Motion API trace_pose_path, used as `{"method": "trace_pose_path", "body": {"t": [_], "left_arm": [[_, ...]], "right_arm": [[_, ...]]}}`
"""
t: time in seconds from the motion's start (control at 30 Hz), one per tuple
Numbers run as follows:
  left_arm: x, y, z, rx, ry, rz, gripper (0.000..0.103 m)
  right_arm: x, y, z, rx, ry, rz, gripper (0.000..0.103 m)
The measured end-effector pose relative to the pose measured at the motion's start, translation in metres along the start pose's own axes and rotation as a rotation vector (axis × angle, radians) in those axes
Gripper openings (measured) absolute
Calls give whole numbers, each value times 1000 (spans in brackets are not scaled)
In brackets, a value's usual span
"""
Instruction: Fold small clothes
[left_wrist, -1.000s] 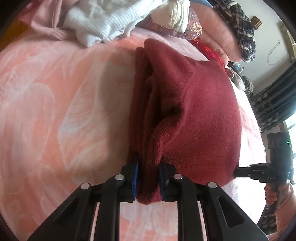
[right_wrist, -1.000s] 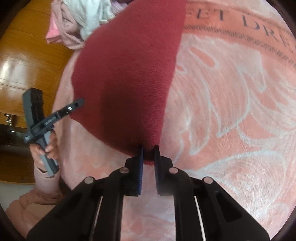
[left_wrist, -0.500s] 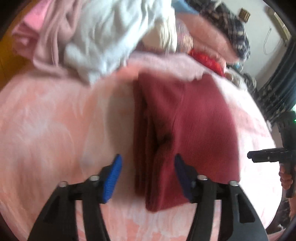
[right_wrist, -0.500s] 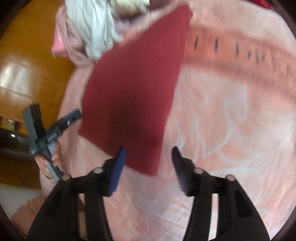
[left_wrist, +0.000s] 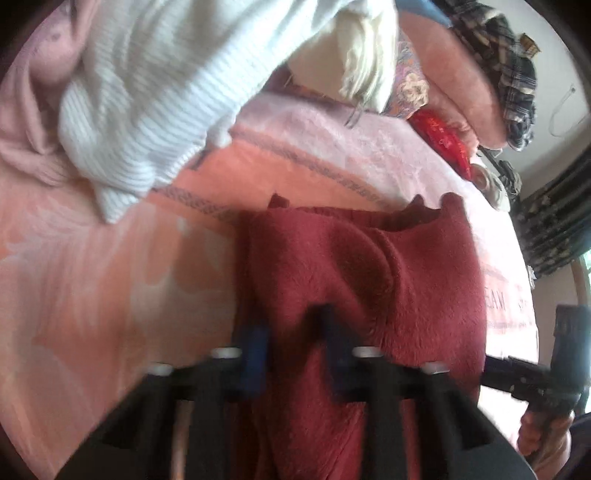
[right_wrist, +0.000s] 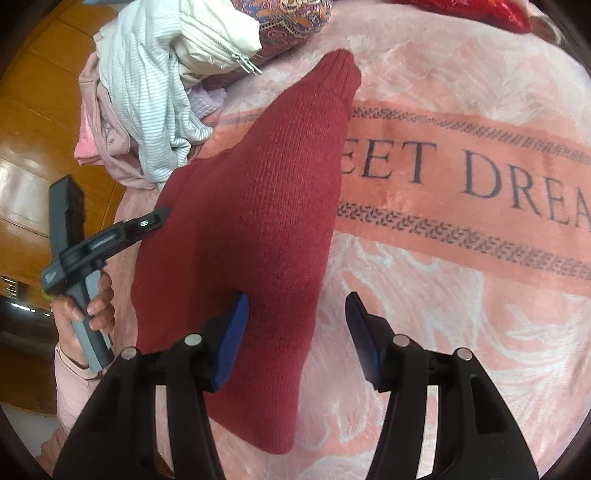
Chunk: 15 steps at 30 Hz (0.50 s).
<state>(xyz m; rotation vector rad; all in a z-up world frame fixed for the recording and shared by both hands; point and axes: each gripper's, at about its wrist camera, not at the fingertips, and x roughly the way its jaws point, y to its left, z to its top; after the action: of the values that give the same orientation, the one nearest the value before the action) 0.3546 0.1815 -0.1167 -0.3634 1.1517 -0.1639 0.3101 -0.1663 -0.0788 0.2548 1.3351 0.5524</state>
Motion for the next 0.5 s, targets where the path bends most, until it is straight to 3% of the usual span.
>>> {"method": "trace_pose_path", "body": {"t": [0.1, 0.2, 0.37, 0.5], "left_arm": [[-10, 7, 5, -75, -52, -26, 10], [-37, -2, 0, -11, -139, 13, 10], [-6, 4, -4, 29, -34, 72, 10], [12, 4, -6, 56, -29, 104, 11]], "right_arm": [[-1, 1, -1, -1, -3, 6, 53], [-2, 4, -3, -21, -5, -10, 53], [7, 7, -4, -28, -6, -35, 53], [16, 3, -5, -10, -4, -31, 56]]}}
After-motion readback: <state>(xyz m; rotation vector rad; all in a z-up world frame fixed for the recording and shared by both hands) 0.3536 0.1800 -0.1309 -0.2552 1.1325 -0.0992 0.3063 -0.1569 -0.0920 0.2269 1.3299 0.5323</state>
